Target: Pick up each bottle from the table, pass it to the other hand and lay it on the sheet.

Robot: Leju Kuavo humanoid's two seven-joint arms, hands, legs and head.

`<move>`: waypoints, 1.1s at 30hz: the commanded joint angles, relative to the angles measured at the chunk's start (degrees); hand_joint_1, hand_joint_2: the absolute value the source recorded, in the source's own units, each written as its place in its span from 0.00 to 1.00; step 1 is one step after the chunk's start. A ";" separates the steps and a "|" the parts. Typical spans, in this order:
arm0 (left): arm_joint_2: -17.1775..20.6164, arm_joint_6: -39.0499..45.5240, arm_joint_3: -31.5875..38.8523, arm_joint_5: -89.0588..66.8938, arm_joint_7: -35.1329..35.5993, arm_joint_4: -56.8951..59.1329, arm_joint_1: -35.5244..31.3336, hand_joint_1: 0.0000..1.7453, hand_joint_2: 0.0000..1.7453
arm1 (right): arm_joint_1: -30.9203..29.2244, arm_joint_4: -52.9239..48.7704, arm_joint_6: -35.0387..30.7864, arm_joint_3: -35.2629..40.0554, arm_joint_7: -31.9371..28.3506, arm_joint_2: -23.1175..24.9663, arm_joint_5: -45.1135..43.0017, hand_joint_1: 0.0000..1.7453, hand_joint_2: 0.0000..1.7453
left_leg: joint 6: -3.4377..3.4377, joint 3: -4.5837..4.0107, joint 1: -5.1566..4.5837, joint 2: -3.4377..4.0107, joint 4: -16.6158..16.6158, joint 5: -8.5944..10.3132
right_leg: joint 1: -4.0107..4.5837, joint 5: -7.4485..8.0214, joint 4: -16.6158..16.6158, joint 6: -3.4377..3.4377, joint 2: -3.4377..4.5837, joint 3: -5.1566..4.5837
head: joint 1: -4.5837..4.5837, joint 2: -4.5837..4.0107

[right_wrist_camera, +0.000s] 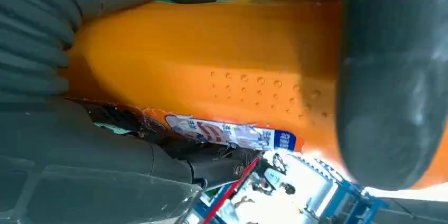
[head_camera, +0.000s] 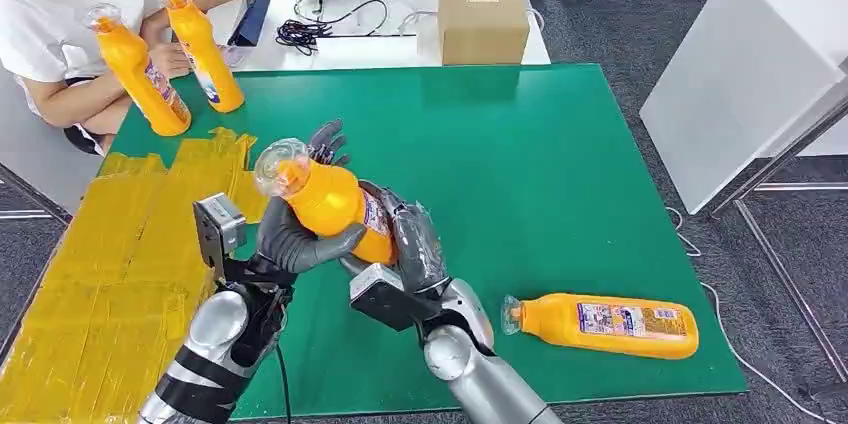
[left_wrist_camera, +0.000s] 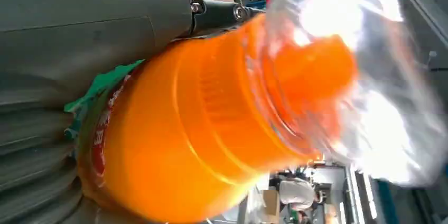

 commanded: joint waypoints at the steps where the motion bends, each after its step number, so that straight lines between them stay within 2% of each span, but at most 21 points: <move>1: 0.73 0.12 -0.84 2.42 0.11 5.24 -3.74 0.00 1.00 | -4.61 4.80 -1.09 8.56 0.80 -0.40 2.32 1.00 1.00 | -0.05 0.17 0.03 0.10 -0.02 -0.06 | 0.02 -0.03 -0.04 0.00 0.07 0.16 | 0.02 0.00; 8: 0.61 0.43 -0.48 3.45 0.00 5.75 -3.90 0.00 1.00 | -5.04 7.12 -1.87 10.35 0.68 -0.56 2.09 1.00 1.00 | -0.07 0.28 0.06 0.02 -0.06 -0.08 | 0.05 -0.07 -0.11 0.00 -0.02 0.32 | 0.00 0.00; 9: 0.35 0.84 -0.05 3.89 -0.25 5.70 -3.78 0.30 1.00 | -5.12 7.47 -1.89 10.61 0.69 -0.54 2.03 0.99 1.00 | -0.09 0.35 0.05 0.05 -0.05 -0.11 | 0.05 -0.09 -0.10 0.00 0.00 0.38 | 0.02 0.00; 10: 0.06 1.24 0.34 4.23 -0.54 5.57 -3.63 1.00 1.00 | -5.14 7.61 -1.96 10.69 0.68 -0.51 2.00 1.00 1.00 | -0.07 0.26 0.06 0.06 -0.05 -0.08 | 0.06 -0.05 -0.10 0.00 0.02 0.29 | 0.02 0.00; 22: -1.67 6.57 3.54 8.73 -3.00 3.58 -2.27 1.00 1.00 | -6.35 11.00 -2.14 11.41 1.10 0.02 0.84 1.00 1.00 | -0.06 0.27 0.07 -0.02 -0.04 -0.08 | 0.06 -0.08 -0.11 0.00 -0.07 0.33 | -0.02 0.00; 33: -1.48 8.27 3.93 8.50 -4.03 2.71 -1.67 1.00 1.00 | -5.92 10.51 -2.82 11.12 1.18 -0.39 0.74 1.00 1.00 | -0.06 0.23 0.07 -0.03 -0.02 -0.08 | 0.06 -0.08 -0.08 0.00 -0.07 0.28 | 0.02 0.00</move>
